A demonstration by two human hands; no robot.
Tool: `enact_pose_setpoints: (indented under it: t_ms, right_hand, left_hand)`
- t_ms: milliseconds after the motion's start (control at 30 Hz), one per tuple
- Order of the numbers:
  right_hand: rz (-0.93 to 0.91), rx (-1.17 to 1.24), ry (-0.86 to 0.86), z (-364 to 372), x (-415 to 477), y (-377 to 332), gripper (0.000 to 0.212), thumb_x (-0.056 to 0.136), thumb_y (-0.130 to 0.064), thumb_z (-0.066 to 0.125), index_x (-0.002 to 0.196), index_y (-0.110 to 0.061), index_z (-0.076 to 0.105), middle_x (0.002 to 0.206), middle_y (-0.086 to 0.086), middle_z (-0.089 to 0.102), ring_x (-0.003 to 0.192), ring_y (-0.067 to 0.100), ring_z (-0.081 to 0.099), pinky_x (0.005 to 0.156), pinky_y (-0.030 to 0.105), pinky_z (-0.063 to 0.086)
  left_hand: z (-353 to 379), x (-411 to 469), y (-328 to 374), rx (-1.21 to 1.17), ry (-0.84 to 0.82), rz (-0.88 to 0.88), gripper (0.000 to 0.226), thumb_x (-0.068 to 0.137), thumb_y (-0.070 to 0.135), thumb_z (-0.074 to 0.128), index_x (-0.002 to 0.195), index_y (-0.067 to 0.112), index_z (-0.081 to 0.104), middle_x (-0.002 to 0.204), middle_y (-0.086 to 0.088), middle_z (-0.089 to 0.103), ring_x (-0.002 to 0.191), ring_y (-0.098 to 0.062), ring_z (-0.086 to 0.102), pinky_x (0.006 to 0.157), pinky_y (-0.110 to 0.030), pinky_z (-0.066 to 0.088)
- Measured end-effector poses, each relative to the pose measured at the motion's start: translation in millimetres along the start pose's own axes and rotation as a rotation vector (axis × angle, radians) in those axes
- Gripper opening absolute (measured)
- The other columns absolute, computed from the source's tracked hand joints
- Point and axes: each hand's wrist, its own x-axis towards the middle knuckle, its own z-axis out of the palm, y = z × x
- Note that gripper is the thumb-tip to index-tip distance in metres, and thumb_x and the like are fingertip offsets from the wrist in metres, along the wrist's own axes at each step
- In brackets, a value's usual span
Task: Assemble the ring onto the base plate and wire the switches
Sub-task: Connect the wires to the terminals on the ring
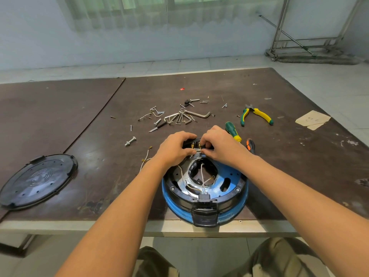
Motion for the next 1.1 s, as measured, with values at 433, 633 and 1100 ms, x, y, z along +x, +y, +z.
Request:
enact_pose_setpoints:
  t_ms: [433,633,1100]
  right_hand:
    - [0.015,-0.009,0.044,4,1,4,0.014,0.09,-0.029,0.072,0.098,-0.018,0.07,0.082,-0.009,0.052,0.089,0.01,0.041,0.074,0.026,0.039]
    - [0.04,0.014,0.052,3,0,5,0.022,0.088,-0.036,0.073,0.1,-0.019,0.068,0.086,-0.006,0.056,0.091,0.01,0.042,0.076,0.027,0.042]
    - [0.103,0.091,0.073,2,-1,5,0.021,0.086,-0.025,0.075,0.103,-0.018,0.066,0.084,-0.002,0.064,0.091,0.01,0.046,0.073,0.027,0.041]
  left_hand:
    - [1,-2,2,-0.063,0.042,-0.005,0.054,0.084,0.028,0.076,0.133,0.033,0.053,0.129,0.007,0.06,0.118,-0.015,0.056,0.101,-0.046,0.048]
    - [3,-6,10,0.061,0.088,0.127,0.018,0.086,0.033,0.073,0.102,0.031,0.065,0.126,0.01,0.046,0.115,-0.009,0.047,0.091,-0.042,0.05]
    - [-2,-8,15,-0.001,0.02,0.117,0.009,0.091,0.011,0.067,0.096,0.014,0.073,0.125,-0.001,0.049,0.107,-0.013,0.052,0.09,-0.027,0.043]
